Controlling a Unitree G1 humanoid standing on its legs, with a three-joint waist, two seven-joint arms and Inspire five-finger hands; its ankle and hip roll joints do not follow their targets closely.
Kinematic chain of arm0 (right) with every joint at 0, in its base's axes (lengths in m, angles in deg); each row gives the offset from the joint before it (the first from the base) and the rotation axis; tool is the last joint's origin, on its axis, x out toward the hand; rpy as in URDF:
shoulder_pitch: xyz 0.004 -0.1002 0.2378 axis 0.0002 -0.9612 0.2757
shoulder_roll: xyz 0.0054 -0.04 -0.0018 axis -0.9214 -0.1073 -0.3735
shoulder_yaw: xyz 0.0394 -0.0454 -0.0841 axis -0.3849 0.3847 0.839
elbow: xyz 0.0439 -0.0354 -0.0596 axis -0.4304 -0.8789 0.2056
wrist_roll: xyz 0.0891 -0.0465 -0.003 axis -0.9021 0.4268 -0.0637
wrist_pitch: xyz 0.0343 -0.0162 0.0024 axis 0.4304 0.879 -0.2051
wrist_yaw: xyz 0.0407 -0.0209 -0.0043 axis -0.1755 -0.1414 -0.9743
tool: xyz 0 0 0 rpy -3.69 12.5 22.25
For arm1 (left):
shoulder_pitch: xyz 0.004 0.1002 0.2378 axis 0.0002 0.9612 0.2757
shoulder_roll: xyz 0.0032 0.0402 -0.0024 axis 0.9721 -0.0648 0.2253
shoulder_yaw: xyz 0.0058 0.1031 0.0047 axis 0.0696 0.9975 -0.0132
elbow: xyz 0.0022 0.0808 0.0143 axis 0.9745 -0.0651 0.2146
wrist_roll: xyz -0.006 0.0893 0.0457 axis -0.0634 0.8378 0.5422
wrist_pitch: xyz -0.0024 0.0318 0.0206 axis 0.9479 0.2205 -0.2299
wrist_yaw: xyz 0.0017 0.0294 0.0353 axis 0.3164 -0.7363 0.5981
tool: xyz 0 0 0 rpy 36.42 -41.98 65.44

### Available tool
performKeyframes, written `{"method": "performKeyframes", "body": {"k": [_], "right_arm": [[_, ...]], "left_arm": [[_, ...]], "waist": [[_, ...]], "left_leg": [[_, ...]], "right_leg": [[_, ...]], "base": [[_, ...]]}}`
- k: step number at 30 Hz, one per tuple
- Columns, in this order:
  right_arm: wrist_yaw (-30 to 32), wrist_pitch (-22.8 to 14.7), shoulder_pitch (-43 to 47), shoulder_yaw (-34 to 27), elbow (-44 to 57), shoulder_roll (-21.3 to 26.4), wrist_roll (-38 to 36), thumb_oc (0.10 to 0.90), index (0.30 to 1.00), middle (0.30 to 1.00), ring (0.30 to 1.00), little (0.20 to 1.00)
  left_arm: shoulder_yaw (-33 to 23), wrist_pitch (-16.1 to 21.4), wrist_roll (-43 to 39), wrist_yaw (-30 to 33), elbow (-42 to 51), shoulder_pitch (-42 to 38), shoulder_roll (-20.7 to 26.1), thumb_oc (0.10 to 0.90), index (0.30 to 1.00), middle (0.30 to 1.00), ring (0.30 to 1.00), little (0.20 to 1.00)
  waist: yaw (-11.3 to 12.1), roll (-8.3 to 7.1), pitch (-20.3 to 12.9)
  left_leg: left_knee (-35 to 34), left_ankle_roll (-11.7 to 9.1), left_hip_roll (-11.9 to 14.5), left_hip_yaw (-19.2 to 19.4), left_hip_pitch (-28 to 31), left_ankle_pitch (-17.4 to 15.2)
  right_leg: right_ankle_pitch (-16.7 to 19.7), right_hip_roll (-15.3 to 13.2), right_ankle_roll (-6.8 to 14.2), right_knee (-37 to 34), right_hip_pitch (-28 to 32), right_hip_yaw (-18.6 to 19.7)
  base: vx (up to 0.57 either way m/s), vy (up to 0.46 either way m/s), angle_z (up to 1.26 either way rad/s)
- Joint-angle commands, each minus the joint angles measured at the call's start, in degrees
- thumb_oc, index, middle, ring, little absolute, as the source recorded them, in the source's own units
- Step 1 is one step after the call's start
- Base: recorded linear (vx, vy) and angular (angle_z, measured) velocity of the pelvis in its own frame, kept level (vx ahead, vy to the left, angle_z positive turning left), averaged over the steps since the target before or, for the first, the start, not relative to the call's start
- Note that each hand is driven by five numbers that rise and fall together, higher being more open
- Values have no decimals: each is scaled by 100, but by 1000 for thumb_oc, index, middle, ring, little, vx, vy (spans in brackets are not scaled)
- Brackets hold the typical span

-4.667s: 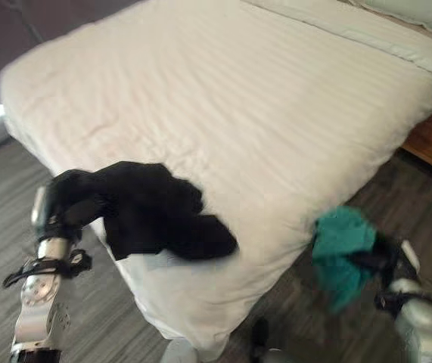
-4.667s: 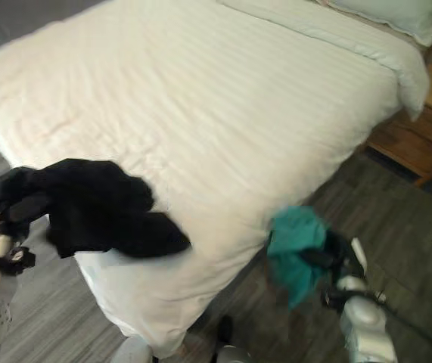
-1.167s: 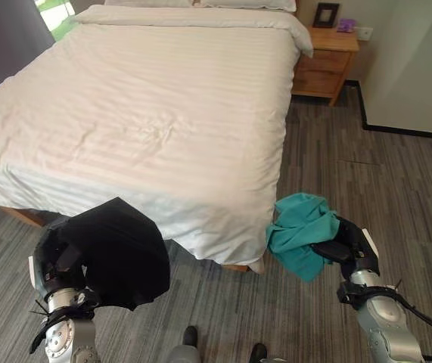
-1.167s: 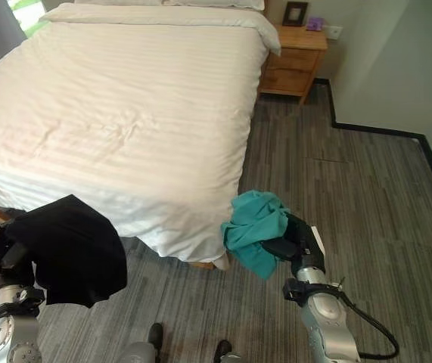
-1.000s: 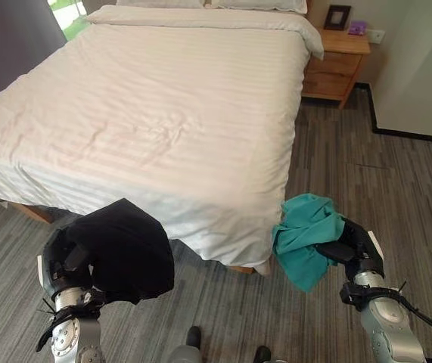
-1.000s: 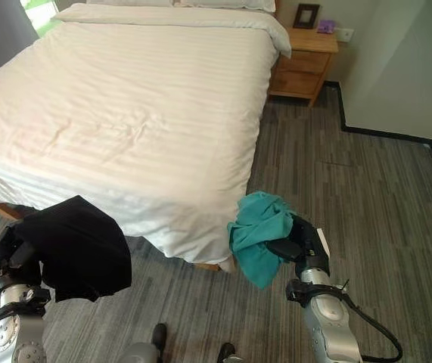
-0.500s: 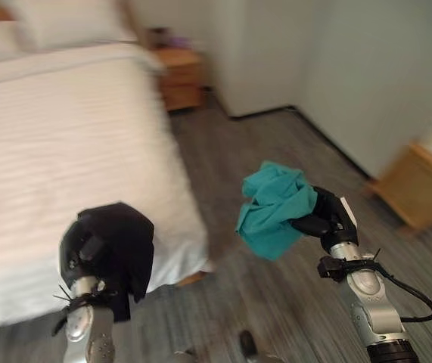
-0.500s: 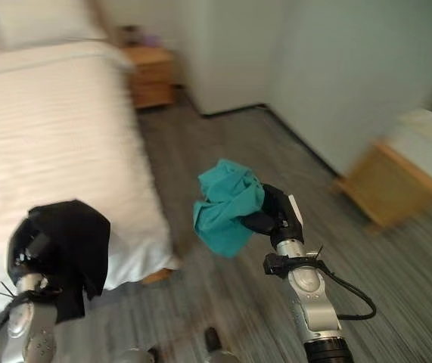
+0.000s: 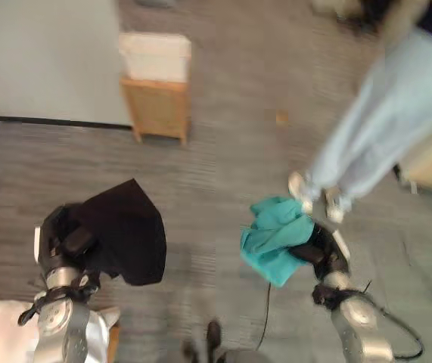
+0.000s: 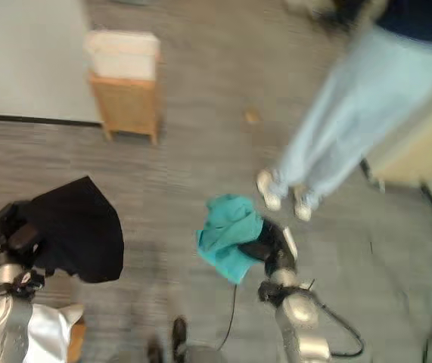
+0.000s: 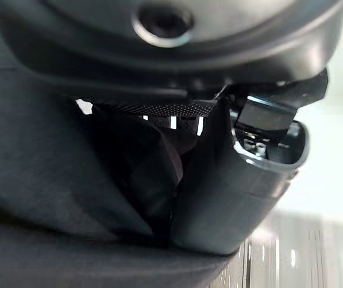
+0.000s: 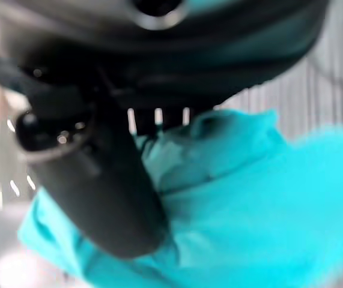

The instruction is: Pick up bed clothes into laundry basket.

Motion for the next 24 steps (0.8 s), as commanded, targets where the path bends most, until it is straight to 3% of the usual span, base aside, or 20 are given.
{"method": "performKeyframes", "body": {"k": [1, 3, 7, 8, 9, 10, 11, 15, 16, 17, 18, 20, 23, 24], "right_arm": [[20, -720, 630, -252, 556, 388, -64, 400, 300, 300, 300, 300], [35, -749, 740, -223, 551, 480, -107, 400, 300, 300, 300, 300], [35, -750, 742, -222, 550, 481, -107, 400, 300, 300, 300, 300], [27, -765, 909, -141, 529, 589, -197, 400, 300, 300, 300, 300], [87, -704, 1038, -180, 373, 738, -242, 400, 300, 300, 300, 300], [113, -726, 913, -273, 347, 605, -349, 400, 300, 300, 300, 300], [110, -704, 782, -278, 309, 573, -278, 400, 300, 300, 300, 300], [114, -684, 570, -365, 339, 405, -228, 400, 300, 300, 300, 300], [-65, -437, 130, 28, -990, 98, -648, 400, 300, 300, 300, 300], [-18, -322, 55, -19, -813, -108, -928, 400, 300, 300, 300, 300], [-87, -359, -43, -49, -660, -181, -1073, 400, 300, 300, 300, 300], [-18, -501, 105, 1, -747, -247, -1334, 400, 300, 300, 300, 300], [25, -449, 298, -136, -880, 137, -940, 400, 300, 300, 300, 300], [53, -498, 576, -153, -900, 355, -878, 400, 300, 300, 300, 300]], "left_arm": [[-147, 618, 68, -242, 753, -119, 502, 400, 300, 300, 300, 300], [-103, 632, 17, -252, 728, -175, 460, 400, 300, 300, 300, 300], [-104, 632, 17, -252, 728, -176, 459, 400, 300, 300, 300, 300], [-31, 632, -18, -271, 745, -171, 405, 400, 300, 300, 300, 300], [84, 560, -54, -310, 635, -168, 317, 400, 300, 300, 300, 300], [59, 569, -228, -301, 506, -60, 195, 400, 300, 300, 300, 300], [71, 561, -256, -282, 462, -48, 141, 400, 300, 300, 300, 300], [17, 567, 7, -178, 614, -44, 200, 400, 300, 300, 300, 300], [708, -42, 1244, -93, -874, -733, 896, 400, 300, 300, 300, 300], [911, 21, 741, -327, -840, -660, 897, 400, 300, 300, 300, 300], [873, 67, 643, -326, -802, -608, 829, 400, 300, 300, 300, 300], [898, 140, 487, -218, -836, -531, 566, 400, 300, 300, 300, 300], [696, 161, 643, -211, -752, -452, 655, 400, 300, 300, 300, 300], [438, 255, 686, -94, -586, -413, 780, 400, 300, 300, 300, 300]], "waist": [[121, -165, -469], [158, -194, -375], [151, -190, -379], [285, -226, -236], [251, -329, -217], [176, -169, -388], [166, -130, -473], [122, -59, -590], [-117, 14, -307], [-84, -46, -320], [-17, -99, -380], [40, -99, -501], [174, -66, -613], [344, -60, -674]], "left_leg": [[-385, -660, 447, -332, 430, 345], [36, -735, 509, -482, 180, 339], [50, -735, 512, -490, 166, 332], [405, -806, 413, -954, 31, 376], [558, -856, 503, -1024, 103, 243], [-253, -800, 454, -997, 477, 135], [-673, -785, 384, -1050, 661, 315], [-1048, -756, 248, -1122, 911, 445], [-1029, -374, -267, -1896, 1107, 437], [-936, -408, -293, -1986, 1054, 413], [-943, -397, -319, -2017, 1125, 347], [-1083, -424, -262, -2124, 1118, 468], [-1212, -495, -229, -2316, 1144, 556], [-1272, -572, -210, -2480, 1108, 649]], "right_leg": [[-122, -644, 481, -799, 1109, 108], [-49, -590, 436, -928, 1129, 66], [-48, -588, 435, -930, 1127, 58], [-11, -554, 375, -940, 1133, 118], [83, -635, 372, -988, 1094, 68], [59, -480, 421, -1076, 1152, 7], [96, -465, 413, -1111, 1153, -23], [151, -454, 410, -1262, 1277, -104], [522, -865, 1039, -950, 574, 1122], [473, -777, 1002, -732, 624, 1328], [659, -887, 1026, -780, 635, 1160], [702, -808, 976, -926, 745, 1118], [603, -764, 924, -1155, 986, 898], [551, -735, 848, -1196, 1057, 779]], "base": [[-77, -238, -54], [-59, -149, -5], [-29, -35, 18], [-229, -124, 18], [-223, -131, -1], [-154, -56, -18], [-14, 19, 10], [-30, 18, 25], [-78, -45, 12], [3, -77, 9], [123, -180, 4], [177, -150, -7], [99, -156, -3], [45, -123, 19]]}}
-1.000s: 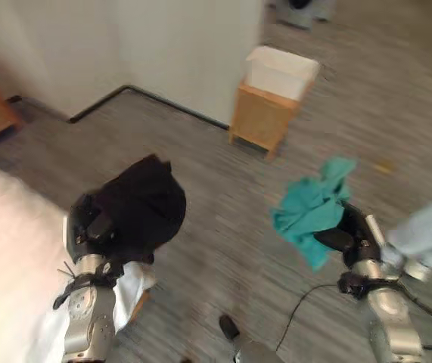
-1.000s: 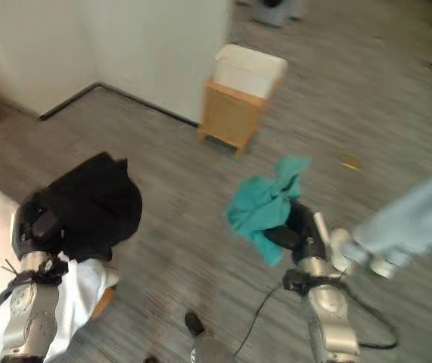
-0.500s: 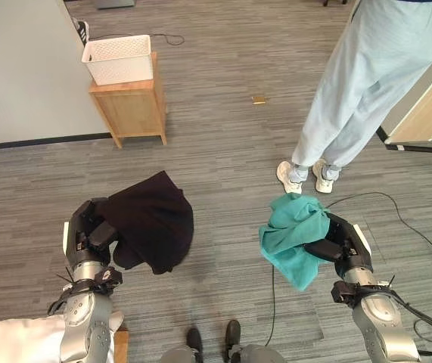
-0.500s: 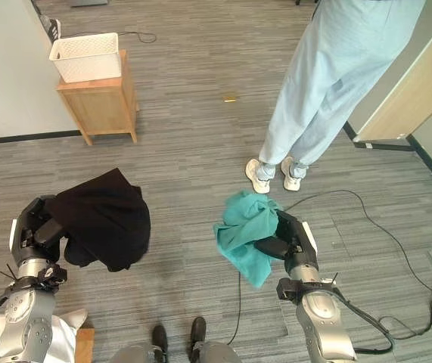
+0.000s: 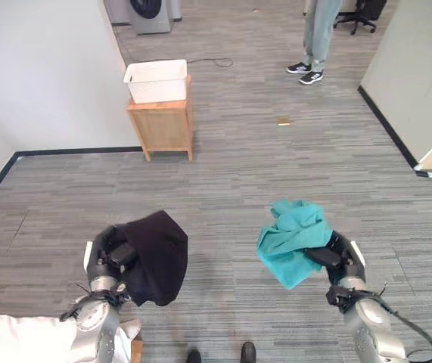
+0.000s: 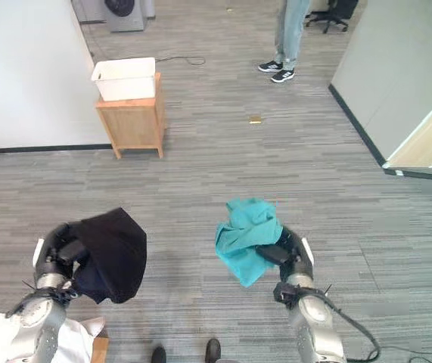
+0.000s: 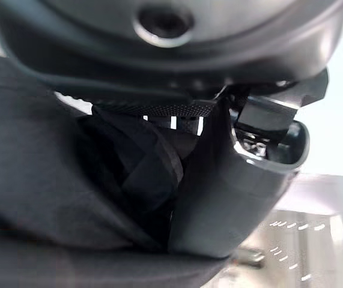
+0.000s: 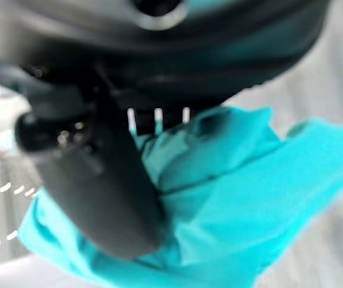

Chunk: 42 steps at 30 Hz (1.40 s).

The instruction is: Pick up bed clothes into laundry basket.

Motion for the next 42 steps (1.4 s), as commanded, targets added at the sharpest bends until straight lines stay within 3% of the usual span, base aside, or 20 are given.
{"method": "performKeyframes", "body": {"k": [1, 3, 6, 12, 17, 22, 33, 42], "right_arm": [[-20, -663, 800, -190, 457, 526, 109, 400, 300, 300, 300, 300], [26, -702, 1020, -113, 423, 649, 143, 400, 300, 300, 300, 300], [33, -785, 1714, 135, 678, 810, 22, 400, 300, 300, 300, 300], [-180, -756, 2151, 563, 1405, 547, -17, 400, 300, 300, 300, 300], [-206, -670, 1833, 528, 1630, 469, 157, 400, 300, 300, 300, 300], [-139, -641, 1023, 216, 1683, 274, 290, 400, 300, 300, 300, 300], [25, -827, 481, -175, 1777, 107, 448, 400, 300, 300, 300, 300], [-23, -850, 965, 90, 1820, 179, 671, 400, 300, 300, 300, 300]], "left_arm": [[-674, 836, 84, 191, 745, -322, 775, 400, 300, 300, 300, 300], [-771, 878, 14, 251, 847, -367, 823, 400, 300, 300, 300, 300], [-989, 1012, -57, 353, 1180, -406, 969, 400, 300, 300, 300, 300], [-1276, 1020, 12, 376, 1521, -41, 901, 400, 300, 300, 300, 300], [-1315, 996, -129, 335, 1532, 155, 636, 400, 300, 300, 300, 300], [-1125, 963, -699, 271, 1383, 141, 133, 400, 300, 300, 300, 300], [-944, 1113, -827, 191, 1479, -168, 210, 400, 300, 300, 300, 300], [-1230, 1224, -728, 304, 1417, -48, 264, 400, 300, 300, 300, 300]], "waist": [[347, -202, -658], [406, -192, -644], [708, -180, -609], [998, -226, -620], [960, -244, -600], [764, -286, -556], [367, -316, -570], [526, -327, -482]], "left_leg": [[59, 165, -457, -957, -222, 179], [64, 123, -448, -1073, -228, 203], [129, 17, -475, -1450, -284, 231], [207, -59, -479, -1755, -321, 206], [225, -73, -442, -1804, -340, 198], [226, -65, -393, -1771, -346, 219], [135, -18, -267, -1431, -257, 77], [366, 222, -357, -1118, -317, -221]], "right_leg": [[-72, -565, 687, 131, -135, 446], [-131, -545, 642, 152, -89, 361], [-264, -529, 545, 172, 54, 39], [-420, -440, 441, 120, 276, -310], [-466, -393, 397, 137, 278, -327], [-440, -365, 362, 159, 244, -304], [-427, -345, 387, 119, 164, -3], [-475, -506, 495, 358, 11, 228]], "base": [[93, -156, 30], [32, -70, 41], [-7, -98, 66], [34, -105, 54], [-3, -37, 40], [24, -29, -1], [37, 15, -20], [59, 89, -24]]}}
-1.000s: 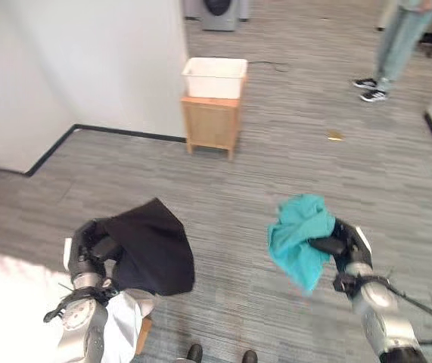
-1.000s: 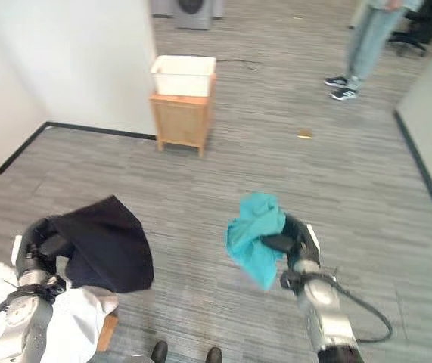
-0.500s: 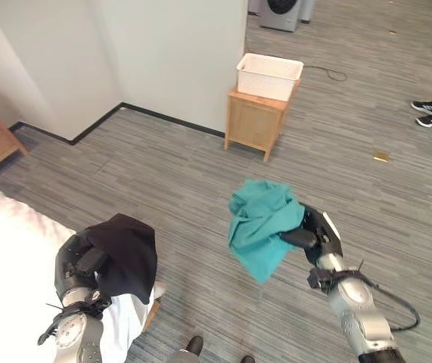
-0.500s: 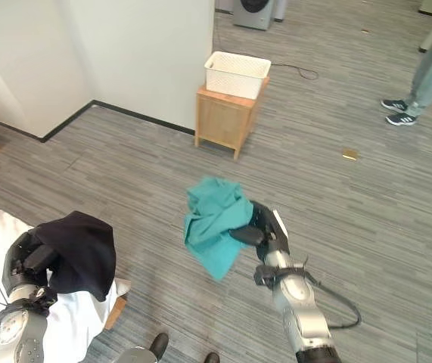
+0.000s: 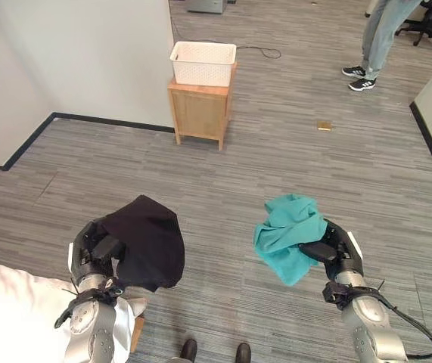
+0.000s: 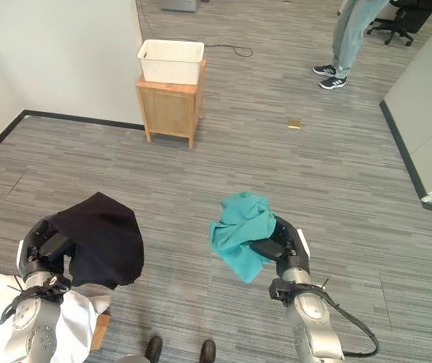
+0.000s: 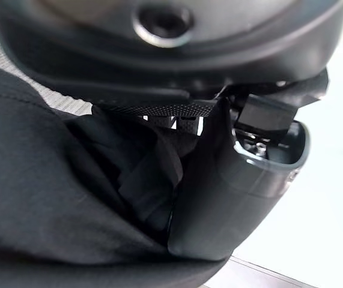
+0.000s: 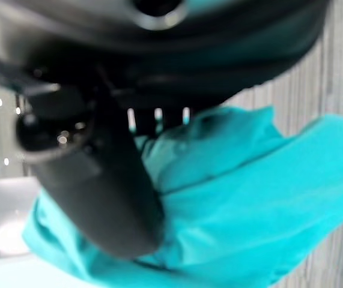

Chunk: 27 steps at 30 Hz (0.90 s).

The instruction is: Pick up bed clothes into laundry basket.

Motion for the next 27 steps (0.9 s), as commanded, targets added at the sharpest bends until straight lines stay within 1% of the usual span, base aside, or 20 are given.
{"method": "performKeyframes", "body": {"k": [1, 2, 3, 5, 6, 7, 8, 10, 11, 14, 15, 16, 17, 18, 19, 20, 21, 23, 26, 27], "right_arm": [[-100, -850, 874, -92, 659, 220, 134, 400, 300, 300, 300, 300], [-108, -863, 909, -96, 698, 199, 150, 400, 300, 300, 300, 300], [-121, -871, 913, -91, 733, 185, 197, 400, 300, 300, 300, 300], [-124, -844, 897, -92, 777, 144, 261, 400, 300, 300, 300, 300], [-112, -846, 855, -118, 750, 122, 286, 400, 300, 300, 300, 300], [-122, -810, 833, -135, 725, 123, 303, 400, 300, 300, 300, 300], [-137, -792, 799, -145, 673, 124, 281, 400, 300, 300, 300, 300], [-141, -773, 701, -196, 554, 163, 223, 400, 300, 300, 300, 300], [-127, -777, 520, -298, 502, 233, 193, 400, 300, 300, 300, 300], [-106, -770, 435, -356, 484, 278, 183, 400, 300, 300, 300, 300], [-106, -770, 435, -355, 484, 279, 183, 400, 300, 300, 300, 300], [-145, -806, 381, -341, 426, 252, 66, 400, 300, 300, 300, 300], [-141, -814, 318, -380, 426, 278, 73, 400, 300, 300, 300, 300], [-122, -852, 307, -465, 456, 342, -19, 400, 300, 300, 300, 300], [-55, -883, 323, -494, 448, 370, -118, 400, 300, 300, 300, 300], [34, -928, 396, -477, 336, 379, -202, 400, 300, 300, 300, 300], [105, -913, 434, -515, 259, 434, -241, 400, 300, 300, 300, 300], [137, -848, 523, -521, 276, 455, -327, 400, 300, 300, 300, 300], [49, -858, 600, -547, 338, 503, -325, 400, 300, 300, 300, 300], [49, -873, 603, -585, 346, 528, -298, 400, 300, 300, 300, 300]], "left_arm": [[-581, 946, 127, 9, 486, -250, 681, 400, 300, 300, 300, 300], [-603, 938, 167, 4, 515, -240, 718, 400, 300, 300, 300, 300], [-593, 926, 204, 10, 526, -240, 761, 400, 300, 300, 300, 300], [-599, 928, 252, 26, 583, -256, 820, 400, 300, 300, 300, 300], [-576, 899, 300, 21, 599, -285, 880, 400, 300, 300, 300, 300], [-579, 891, 337, 12, 613, -296, 909, 400, 300, 300, 300, 300], [-571, 888, 348, -11, 651, -325, 930, 400, 300, 300, 300, 300], [-563, 903, 296, -57, 717, -374, 954, 400, 300, 300, 300, 300], [-508, 934, 211, -91, 647, -516, 968, 400, 300, 300, 300, 300], [-521, 952, 281, -67, 619, -581, 1017, 400, 300, 300, 300, 300], [-521, 952, 282, -67, 619, -581, 1016, 400, 300, 300, 300, 300], [-548, 981, 283, -102, 605, -561, 943, 400, 300, 300, 300, 300], [-570, 973, 253, -129, 610, -523, 887, 400, 300, 300, 300, 300], [-619, 992, 167, -111, 616, -530, 847, 400, 300, 300, 300, 300], [-625, 980, 141, -140, 683, -526, 821, 400, 300, 300, 300, 300], [-627, 990, 60, -130, 677, -513, 810, 400, 300, 300, 300, 300], [-638, 1009, 32, -124, 745, -518, 783, 400, 300, 300, 300, 300], [-657, 978, 9, -28, 619, -529, 754, 400, 300, 300, 300, 300], [-775, 976, 163, -92, 653, -431, 886, 400, 300, 300, 300, 300], [-877, 968, 360, -97, 778, -374, 1007, 400, 300, 300, 300, 300]], "waist": [[186, 0, -471], [189, 40, -422], [145, 94, -352], [47, 229, -237], [-6, 291, -195], [-24, 314, -199], [-116, 313, -236], [-320, 285, -255], [-590, 223, -276], [-665, 190, -284], [-672, 196, -280], [-632, 90, -309], [-624, 50, -304], [-576, -130, -222], [-440, -223, -105], [-270, -323, 23], [-143, -367, 117], [104, -352, 158], [340, -279, 23], [397, -215, -38]], "left_leg": [[433, 332, -263, -129, -103, -445], [449, 410, -267, -109, -44, -517], [451, 479, -271, -99, 41, -562], [410, 560, -245, -86, 275, -646], [411, 560, -201, -99, 379, -626], [393, 554, -154, -81, 505, -647], [343, 503, -74, -84, 700, -703], [307, 384, 64, -210, 977, -784], [355, 193, 262, -400, 1203, -851], [647, 32, 478, -418, 1298, -792], [653, 31, 486, -425, 1299, -797], [1606, -259, 555, -408, 1093, -60], [2533, -322, 539, -314, 635, 541], [3714, -377, 545, 35, 32, 1071], [4697, -194, 483, 240, -575, 965], [5470, -27, 273, 294, -1110, 722], [6027, -30, 65, 389, -1570, 504], [6158, -4, -205, 641, -2295, 218], [4577, 9, -207, 1005, -2746, 250], [3669, 19, -85, 1193, -2718, 263]], "right_leg": [[-504, -462, 548, 1434, -544, 345], [-412, -471, 654, 2088, -834, 367], [-105, -488, 759, 2664, -1085, 365], [208, -555, 858, 3792, -1727, 380], [246, -560, 862, 4002, -1946, 289], [253, -720, 838, 4015, -2115, 92], [150, -847, 783, 3691, -2262, -114], [63, -742, 758, 2976, -2415, -111], [130, -441, 810, 1599, -2399, 126], [541, -342, 904, 869, -2238, -12], [552, -338, 904, 847, -2220, -23], [588, -269, 735, 887, -1857, 2], [506, -215, 583, 872, -1623, 97], [418, -258, 382, 810, -1298, 15], [256, -224, 203, 699, -982, -6], [176, -206, 69, 610, -779, -3], [78, -188, 2, 522, -545, 25], [-83, -146, -23, 407, -119, 40], [-339, -50, 6, 190, 375, 78], [-516, 38, 34, 132, 542, 78]], "base": [[86, 188, -40], [130, 258, -47], [126, 212, -33], [169, 210, -7], [270, 141, 6], [390, 55, 5], [451, -33, 4], [622, -184, 8], [589, -229, 27], [458, -201, 56], [416, -227, 47], [449, -233, 66], [576, -411, 68], [470, -417, 53], [377, -442, 32], [387, -350, 17], [412, -251, -14], [534, -140, -28], [622, 18, -17], [748, 105, -11]]}}
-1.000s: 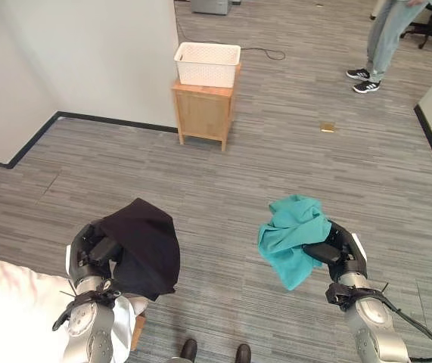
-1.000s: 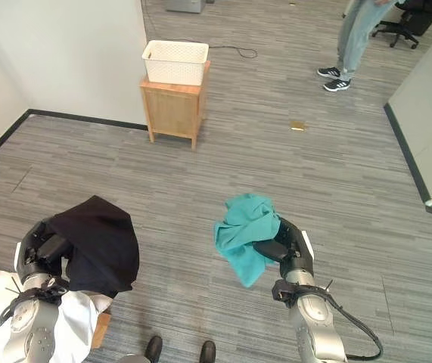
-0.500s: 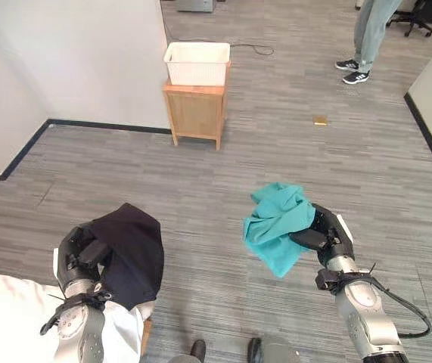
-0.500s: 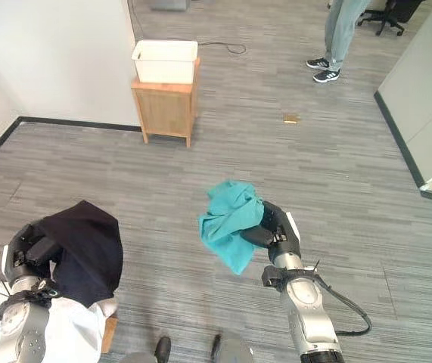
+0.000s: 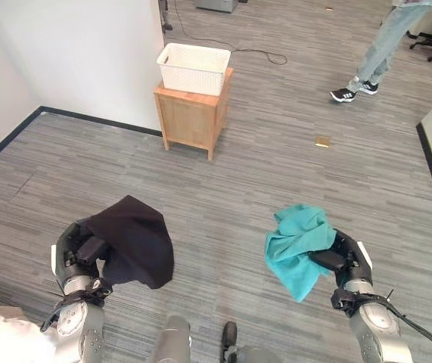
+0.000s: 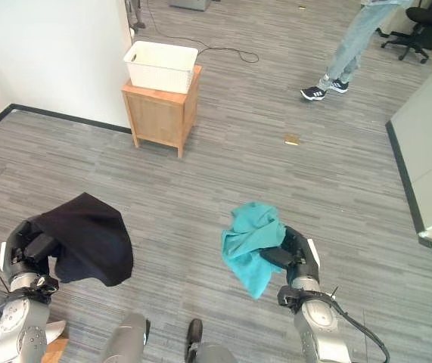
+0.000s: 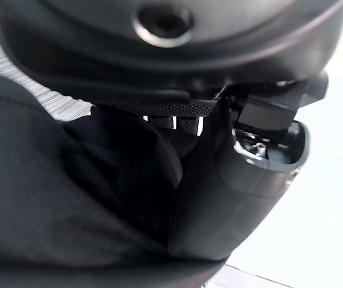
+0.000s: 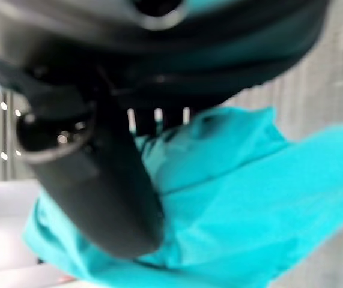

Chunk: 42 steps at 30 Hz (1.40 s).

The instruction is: Pick up bed clothes into laundry basket.

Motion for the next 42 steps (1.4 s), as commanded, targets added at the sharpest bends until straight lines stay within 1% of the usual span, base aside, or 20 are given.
{"method": "performKeyframes", "body": {"k": [1, 3, 7, 9, 10, 12, 13, 14, 16, 20, 22, 23, 26, 29, 32, 34, 36, 38, 40, 42], "right_arm": [[-113, -801, 769, -158, 748, 428, -136, 400, 300, 300, 300, 300], [-168, -802, 922, 52, 766, 497, 25, 400, 300, 300, 300, 300], [-347, -612, 1141, 200, 857, 457, 214, 400, 300, 300, 300, 300], [-387, -574, 1109, 255, 901, 359, 349, 400, 300, 300, 300, 300], [-423, -549, 1094, 258, 889, 304, 424, 400, 300, 300, 300, 300], [-391, -538, 1036, 246, 925, 181, 372, 400, 300, 300, 300, 300], [-415, -566, 1001, 268, 970, 108, 336, 400, 300, 300, 300, 300], [-365, -559, 976, 373, 977, 44, 483, 400, 300, 300, 300, 300], [-397, -509, 782, 268, 965, 16, 409, 400, 300, 300, 300, 300], [-361, -505, 553, 3, 918, 76, 312, 400, 300, 300, 300, 300], [-290, -522, 559, -109, 820, 98, 211, 400, 300, 300, 300, 300], [-291, -528, 562, -105, 807, 93, 208, 400, 300, 300, 300, 300], [-219, -556, 427, -385, 852, 208, 288, 400, 300, 300, 300, 300], [-239, -577, 373, -558, 909, 363, 382, 400, 300, 300, 300, 300], [-273, -584, 428, -669, 906, 513, 390, 400, 300, 300, 300, 300], [-222, -701, 628, -744, 900, 785, 378, 400, 300, 300, 300, 300], [-249, -783, 741, -823, 982, 954, 257, 400, 300, 300, 300, 300], [-42, -864, 909, -909, 830, 1242, 259, 400, 300, 300, 300, 300], [45, -833, 1085, -929, 671, 1549, 190, 400, 300, 300, 300, 300], [-105, -680, 1328, -848, 378, 2249, 211, 400, 300, 300, 300, 300]], "left_arm": [[-746, 781, 517, -101, 1148, -313, 1015, 400, 300, 300, 300, 300], [-890, 884, 566, 37, 1239, -370, 1153, 400, 300, 300, 300, 300], [-1324, 913, 737, 259, 1247, -322, 1444, 400, 300, 300, 300, 300], [-1280, 877, 966, 264, 1325, -371, 1526, 400, 300, 300, 300, 300], [-1312, 839, 1064, 261, 1353, -317, 1528, 400, 300, 300, 300, 300], [-1241, 838, 934, 286, 1407, -444, 1552, 400, 300, 300, 300, 300], [-1215, 880, 848, 306, 1400, -485, 1527, 400, 300, 300, 300, 300], [-1103, 977, 638, 403, 1400, -624, 1438, 400, 300, 300, 300, 300], [-979, 924, 520, 333, 1361, -639, 1318, 400, 300, 300, 300, 300], [-880, 886, 381, 193, 1312, -619, 1218, 400, 300, 300, 300, 300], [-863, 883, 220, 168, 1241, -601, 1077, 400, 300, 300, 300, 300], [-865, 881, 216, 164, 1242, -594, 1085, 400, 300, 300, 300, 300], [-671, 855, 136, 28, 1113, -666, 958, 400, 300, 300, 300, 300], [-567, 866, 213, -33, 1018, -669, 919, 400, 300, 300, 300, 300], [-549, 820, 303, -103, 1033, -653, 933, 400, 300, 300, 300, 300], [-554, 854, 174, -116, 1042, -690, 847, 400, 300, 300, 300, 300], [-573, 878, 63, -141, 1073, -739, 837, 400, 300, 300, 300, 300], [-492, 918, -107, -163, 1108, -837, 857, 400, 300, 300, 300, 300], [-423, 899, -242, -153, 1032, -881, 859, 400, 300, 300, 300, 300], [-219, 820, -305, -343, 880, -788, 959, 400, 300, 300, 300, 300]], "waist": [[384, 196, -400], [583, 274, -557], [785, 142, -830], [779, -82, -868], [834, -254, -890], [672, -98, -794], [537, 80, -691], [279, 364, -499], [60, 502, -427], [-181, 490, -417], [-267, 221, -414], [-279, 270, -403], [-464, -4, -481], [-579, -14, -596], [-678, 20, -732], [-663, 69, -750], [-606, -114, -642], [-533, -289, -394], [-415, -337, -312], [-270, -264, -432]], "left_leg": [[-2965, 138, 213, 650, 320, 688], [-4610, 163, 63, 689, 456, 1085], [-4925, 179, -18, 1104, 584, 1499], [-4634, 376, -137, 1258, 587, 1426], [-4375, 495, -278, 1263, 575, 1216], [-4278, 657, -218, 1151, 1058, 779], [-4297, 728, -60, 1081, 1395, 604], [-4478, 837, 124, 933, 2073, 446], [-4710, 888, 190, 676, 2533, 374], [-4873, 840, 133, 225, 3005, 221], [-4775, 667, -6, -120, 3286, -134], [-4733, 662, 51, -137, 3307, -185], [-4503, 389, 42, -770, 3729, -616], [-4460, 262, 253, -1134, 4055, -667], [-4265, 110, 519, -1362, 4150, -578], [-2905, -235, 915, -1217, 3560, 628], [-2204, -159, 846, -1136, 2994, 1060], [-1311, 182, 652, -865, 2046, 659], [-1541, 119, 706, -419, 1518, 428], [-2899, -25, 676, 155, 1512, 192]], "right_leg": [[-690, -56, 721, -445, 1050, 285], [-977, 9, 769, -384, 1382, 410], [-1296, -197, 905, -28, 1928, 557], [-852, -490, 1142, 778, 1806, 438], [55, -682, 1415, 1775, 1571, 387], [1253, -627, 1702, 3544, 827, 446], [1373, -470, 1786, 4403, 317, 421], [1298, -845, 1679, 5369, -541, 173], [898, -939, 1528, 5770, -1105, 88], [512, -915, 1417, 4918, -1729, -99], [367, -956, 1345, 2931, -1803, 88], [394, -899, 1349, 2787, -1681, 40], [633, -644, 1598, 448, -1483, 986], [1034, -718, 1749, 48, -1490, 878], [882, -688, 1682, 209, -1450, 793], [661, -407, 1432, 224, -1020, 804], [637, -472, 1286, 113, -799, 809], [543, -516, 1098, -119, -449, 675], [417, -561, 1035, -240, -213, 488], [245, -548, 1068, -405, 46, 205]], "base": [[803, 136, -8], [793, 147, -7], [759, 154, -34], [653, 225, -36], [583, 282, -16], [650, 368, 23], [816, 478, 42], [556, 344, 75], [643, 204, 98], [577, -5, 79], [567, -177, 78], [448, -172, 68], [737, -230, 56], [569, -208, 126], [457, -262, 69], [418, -285, 63], [210, -282, 25], [222, -384, 55], [209, -227, 68], [349, -50, 16]]}}
